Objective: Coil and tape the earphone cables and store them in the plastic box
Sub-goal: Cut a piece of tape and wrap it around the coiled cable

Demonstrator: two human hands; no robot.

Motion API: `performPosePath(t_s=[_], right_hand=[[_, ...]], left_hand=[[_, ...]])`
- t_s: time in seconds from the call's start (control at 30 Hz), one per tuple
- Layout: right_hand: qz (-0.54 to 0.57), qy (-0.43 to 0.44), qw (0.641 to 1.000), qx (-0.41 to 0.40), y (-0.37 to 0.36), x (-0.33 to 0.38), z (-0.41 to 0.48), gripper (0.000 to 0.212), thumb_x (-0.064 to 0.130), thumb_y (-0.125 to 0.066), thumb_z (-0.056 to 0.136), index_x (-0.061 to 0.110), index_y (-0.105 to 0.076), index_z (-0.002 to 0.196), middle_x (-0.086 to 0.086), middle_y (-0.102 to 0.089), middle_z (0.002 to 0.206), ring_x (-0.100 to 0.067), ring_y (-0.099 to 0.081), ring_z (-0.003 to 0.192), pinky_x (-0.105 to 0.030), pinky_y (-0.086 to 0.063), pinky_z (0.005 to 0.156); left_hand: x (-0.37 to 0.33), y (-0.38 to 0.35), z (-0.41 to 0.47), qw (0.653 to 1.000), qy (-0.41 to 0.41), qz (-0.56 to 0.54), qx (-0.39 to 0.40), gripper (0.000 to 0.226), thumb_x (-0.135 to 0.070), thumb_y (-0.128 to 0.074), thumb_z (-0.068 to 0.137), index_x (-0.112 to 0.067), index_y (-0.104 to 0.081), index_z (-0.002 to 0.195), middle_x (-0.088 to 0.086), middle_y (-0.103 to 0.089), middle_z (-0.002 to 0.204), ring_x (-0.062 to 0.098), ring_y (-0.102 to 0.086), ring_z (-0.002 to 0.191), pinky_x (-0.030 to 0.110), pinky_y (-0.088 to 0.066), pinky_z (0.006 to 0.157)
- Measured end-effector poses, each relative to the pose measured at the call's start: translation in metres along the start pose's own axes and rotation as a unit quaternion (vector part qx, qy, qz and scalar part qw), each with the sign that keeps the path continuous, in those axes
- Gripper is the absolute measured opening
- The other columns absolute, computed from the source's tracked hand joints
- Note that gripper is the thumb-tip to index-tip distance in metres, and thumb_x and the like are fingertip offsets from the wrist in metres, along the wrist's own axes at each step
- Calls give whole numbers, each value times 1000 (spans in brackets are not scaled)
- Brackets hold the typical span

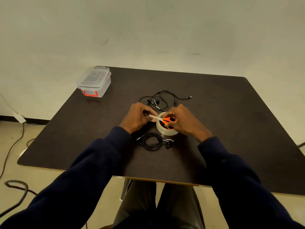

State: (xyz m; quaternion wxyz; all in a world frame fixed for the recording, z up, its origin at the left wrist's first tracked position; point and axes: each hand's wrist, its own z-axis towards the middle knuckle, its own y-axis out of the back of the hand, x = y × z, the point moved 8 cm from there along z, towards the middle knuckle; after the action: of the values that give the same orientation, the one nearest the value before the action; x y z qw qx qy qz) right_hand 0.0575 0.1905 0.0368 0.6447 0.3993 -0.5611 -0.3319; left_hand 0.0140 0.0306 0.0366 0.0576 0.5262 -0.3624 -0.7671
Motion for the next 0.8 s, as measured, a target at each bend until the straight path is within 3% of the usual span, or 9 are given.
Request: performPosePath(t_s=[0.1, 0.2, 0.33, 0.4, 0.5, 0.63, 0.7, 0.73, 0.8], right_hand=[[56, 8, 993, -100, 30, -1, -15, 16, 16, -85, 81, 20, -81, 96, 4, -73, 96, -7, -61, 93, -21, -51, 83], [148, -51, 967, -202, 60, -30, -46, 14, 10, -83, 81, 19, -81, 91, 7, -75, 81, 5, -64, 69, -7, -48, 66], [128, -161, 964, -167, 51, -70, -68, 12, 13, -84, 82, 25, -79, 84, 10, -72, 73, 2, -62, 65, -6, -44, 56], [119, -196, 962, -148, 41, -80, -72, 6, 17, -82, 85, 19, -81, 90, 9, -72, 75, 0, -62, 68, -11, -42, 58], [123, -214, 961, -129, 30, -83, -71, 14, 21, -79, 90, 17, -81, 102, 4, -74, 87, -3, -64, 76, -17, -43, 64], [64, -239, 962, -116, 25, -84, -68, 31, 31, -80, 88, 17, -76, 116, -1, -75, 111, -12, -64, 100, -28, -50, 85], [-11, -199, 966, -163, 33, -72, -68, 42, 35, -82, 85, 20, -73, 123, 0, -69, 125, -19, -57, 118, -39, -50, 98], [2, -141, 969, -201, 36, -58, -69, 42, 32, -83, 84, 22, -72, 124, 2, -66, 127, -18, -53, 121, -39, -49, 100], [70, -9, 974, -213, 33, -22, -70, 43, 27, -84, 84, 24, -71, 125, 11, -62, 125, -9, -45, 121, -26, -43, 100]], left_hand=[[4, 4, -1, 1000, 13, -11, -13, 10, -11, -79, 86, -19, -80, 91, -11, -76, 90, -2, -71, 88, 14, -56, 83], [6, 0, -1, 999, 11, -33, 13, 20, -6, -78, 85, -16, -78, 103, -4, -77, 99, 3, -73, 92, 18, -58, 86], [9, -6, 0, 999, 8, -37, 20, 24, -1, -77, 86, -14, -79, 106, -1, -78, 103, 9, -74, 96, 28, -60, 91], [10, -7, 0, 999, 14, -43, 10, 19, -2, -78, 85, -13, -80, 101, -2, -78, 100, 10, -74, 94, 32, -61, 92], [7, -3, -5, 999, 14, -37, -8, 14, -6, -79, 85, -14, -81, 95, -5, -78, 95, 6, -74, 92, 30, -61, 91], [-1, 3, -9, 1000, 4, -14, -20, 13, -9, -79, 85, -22, -78, 88, -11, -74, 90, 2, -71, 89, 27, -60, 90], [-2, 4, -9, 1000, -4, -15, -27, 9, -9, -79, 85, -18, -78, 88, -6, -73, 95, 7, -70, 91, 30, -59, 91], [-3, 5, -9, 999, -8, -19, -32, 7, -9, -79, 85, -15, -79, 89, -3, -73, 96, 9, -70, 93, 32, -60, 91], [-6, 6, -9, 998, -16, -37, -52, 6, -8, -79, 86, -11, -79, 91, -2, -75, 95, 11, -73, 92, 36, -61, 89]])
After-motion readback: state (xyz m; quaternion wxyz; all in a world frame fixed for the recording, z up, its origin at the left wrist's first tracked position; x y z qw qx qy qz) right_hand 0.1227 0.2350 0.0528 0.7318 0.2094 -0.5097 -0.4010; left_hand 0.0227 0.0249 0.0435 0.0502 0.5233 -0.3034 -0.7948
